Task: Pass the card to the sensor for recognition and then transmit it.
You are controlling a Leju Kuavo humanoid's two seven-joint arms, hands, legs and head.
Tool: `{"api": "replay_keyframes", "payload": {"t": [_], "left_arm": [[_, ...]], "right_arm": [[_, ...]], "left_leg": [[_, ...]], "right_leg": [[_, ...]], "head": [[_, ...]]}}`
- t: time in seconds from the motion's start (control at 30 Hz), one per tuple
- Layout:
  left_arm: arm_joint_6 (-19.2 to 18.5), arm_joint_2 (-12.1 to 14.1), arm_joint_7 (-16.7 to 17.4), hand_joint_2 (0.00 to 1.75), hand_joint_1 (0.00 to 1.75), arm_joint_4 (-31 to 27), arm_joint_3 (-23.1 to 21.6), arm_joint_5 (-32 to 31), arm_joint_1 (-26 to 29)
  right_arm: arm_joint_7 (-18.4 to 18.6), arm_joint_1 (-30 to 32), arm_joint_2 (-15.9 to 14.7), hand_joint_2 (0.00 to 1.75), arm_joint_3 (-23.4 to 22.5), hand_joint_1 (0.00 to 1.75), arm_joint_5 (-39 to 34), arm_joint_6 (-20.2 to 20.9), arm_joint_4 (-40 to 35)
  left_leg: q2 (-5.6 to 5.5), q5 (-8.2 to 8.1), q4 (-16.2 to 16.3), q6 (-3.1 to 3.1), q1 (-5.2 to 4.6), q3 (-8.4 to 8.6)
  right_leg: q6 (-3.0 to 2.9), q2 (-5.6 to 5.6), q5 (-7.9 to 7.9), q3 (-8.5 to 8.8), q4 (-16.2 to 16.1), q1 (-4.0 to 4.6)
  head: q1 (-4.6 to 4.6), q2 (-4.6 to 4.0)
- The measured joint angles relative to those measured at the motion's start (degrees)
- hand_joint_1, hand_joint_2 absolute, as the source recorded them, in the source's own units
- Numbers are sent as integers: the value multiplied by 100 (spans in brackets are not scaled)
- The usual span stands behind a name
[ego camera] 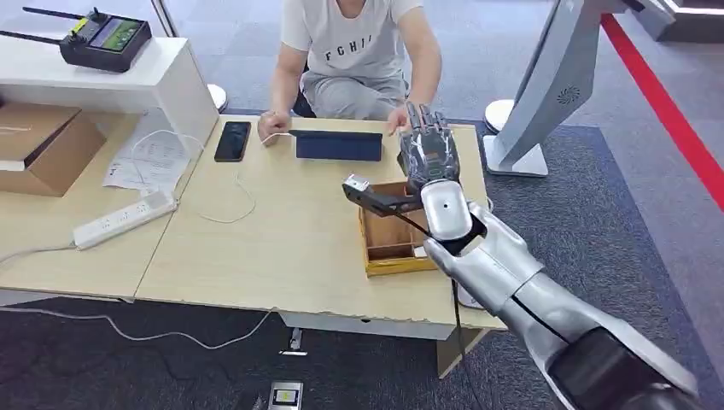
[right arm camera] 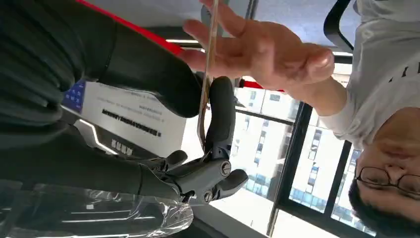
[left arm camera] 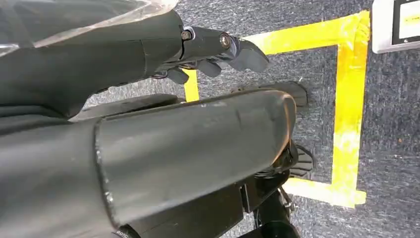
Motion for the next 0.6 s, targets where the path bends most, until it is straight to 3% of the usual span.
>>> {"api": "replay_keyframes", "payload": {"t": [0.47,0.5,0.6], "left_arm": [[-101,0,85,0,0,0,0,-37,6],[-116,0,94,0,0,0,-2,-44,6],[-184,0,122,0,0,0,-4,-63,6]], "right_arm": [[138,-28,103,175,13,175,120,262,310],[155,-25,100,0,13,0,120,262,317],[188,-13,100,0,11,0,111,260,358]], "left_leg": [[0,0,0,0,0,1],[0,0,0,0,0,1],[1,0,0,0,0,1]], "right_leg": [[0,0,0,0,0,0],[0,0,0,-1,0,0],[0,0,0,-1,0,0]], "head": [[-2,0],[-2,0],[-2,0]]}}
